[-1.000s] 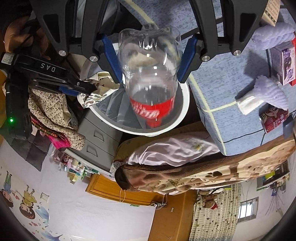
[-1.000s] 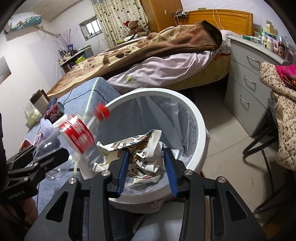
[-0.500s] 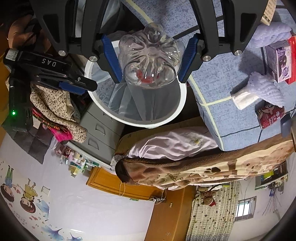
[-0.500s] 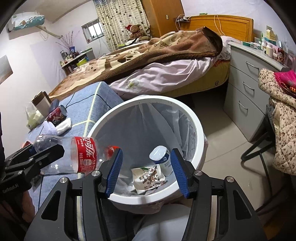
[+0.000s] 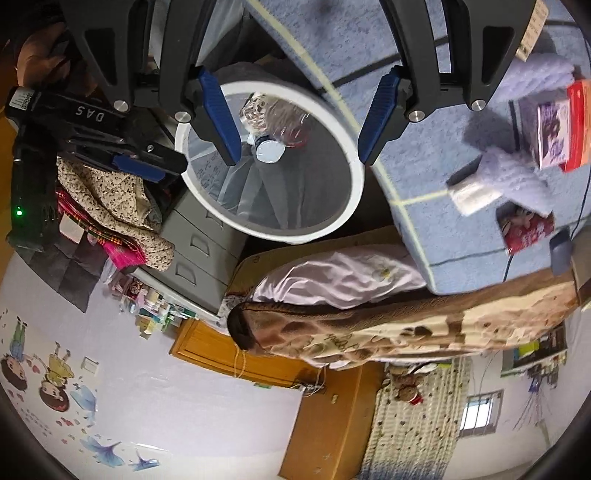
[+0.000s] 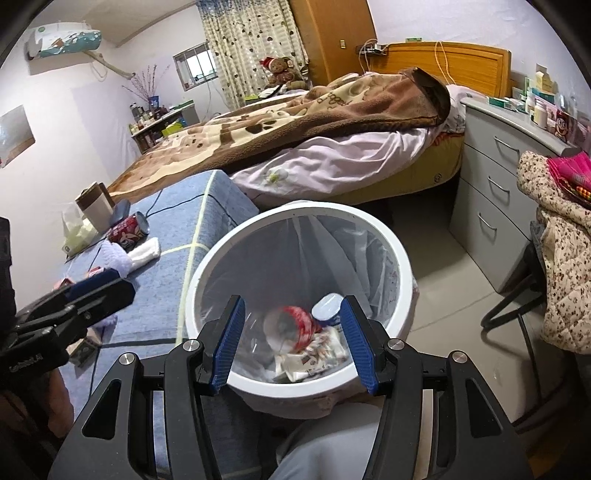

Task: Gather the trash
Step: 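Return to the table and grasp the white medicine box with the left tool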

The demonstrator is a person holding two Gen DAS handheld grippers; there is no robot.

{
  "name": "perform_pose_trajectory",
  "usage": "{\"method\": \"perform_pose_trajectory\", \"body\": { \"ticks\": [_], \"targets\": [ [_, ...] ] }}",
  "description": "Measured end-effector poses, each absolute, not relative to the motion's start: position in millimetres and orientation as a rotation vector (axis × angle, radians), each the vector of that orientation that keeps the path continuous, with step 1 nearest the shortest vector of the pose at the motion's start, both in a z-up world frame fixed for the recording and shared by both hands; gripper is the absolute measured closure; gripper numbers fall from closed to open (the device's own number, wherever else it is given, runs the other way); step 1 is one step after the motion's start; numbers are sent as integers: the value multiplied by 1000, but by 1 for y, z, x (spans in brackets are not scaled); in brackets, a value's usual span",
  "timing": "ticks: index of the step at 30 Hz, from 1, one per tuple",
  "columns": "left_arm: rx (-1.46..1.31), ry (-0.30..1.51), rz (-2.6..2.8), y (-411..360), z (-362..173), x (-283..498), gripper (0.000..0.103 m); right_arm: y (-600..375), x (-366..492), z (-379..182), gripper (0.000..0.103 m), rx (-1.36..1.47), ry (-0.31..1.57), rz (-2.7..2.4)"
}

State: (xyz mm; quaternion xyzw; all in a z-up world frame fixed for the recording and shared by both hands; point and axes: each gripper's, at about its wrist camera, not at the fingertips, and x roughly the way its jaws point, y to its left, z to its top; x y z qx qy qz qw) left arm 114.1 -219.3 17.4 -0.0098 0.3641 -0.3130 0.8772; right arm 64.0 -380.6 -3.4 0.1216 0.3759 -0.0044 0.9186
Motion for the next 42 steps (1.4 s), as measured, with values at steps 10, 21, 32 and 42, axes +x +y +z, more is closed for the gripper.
{"method": "perform_pose_trajectory", "body": {
  "ticks": [10, 21, 32, 42],
  "targets": [
    [-60, 786, -527, -166, 1, 101, 38, -347, 66, -4, 48, 227, 784, 100],
    [-100, 761, -374, -99, -1, 76, 38, -303, 61, 2, 48, 169, 780, 244],
    [-133, 760, -262, -42, -5, 72, 38, -267, 67, 4, 48, 122, 788, 339],
    [-98, 837, -309, -36, -36, 84, 38, -252, 75, 1, 48, 101, 811, 347]
  ]
}}
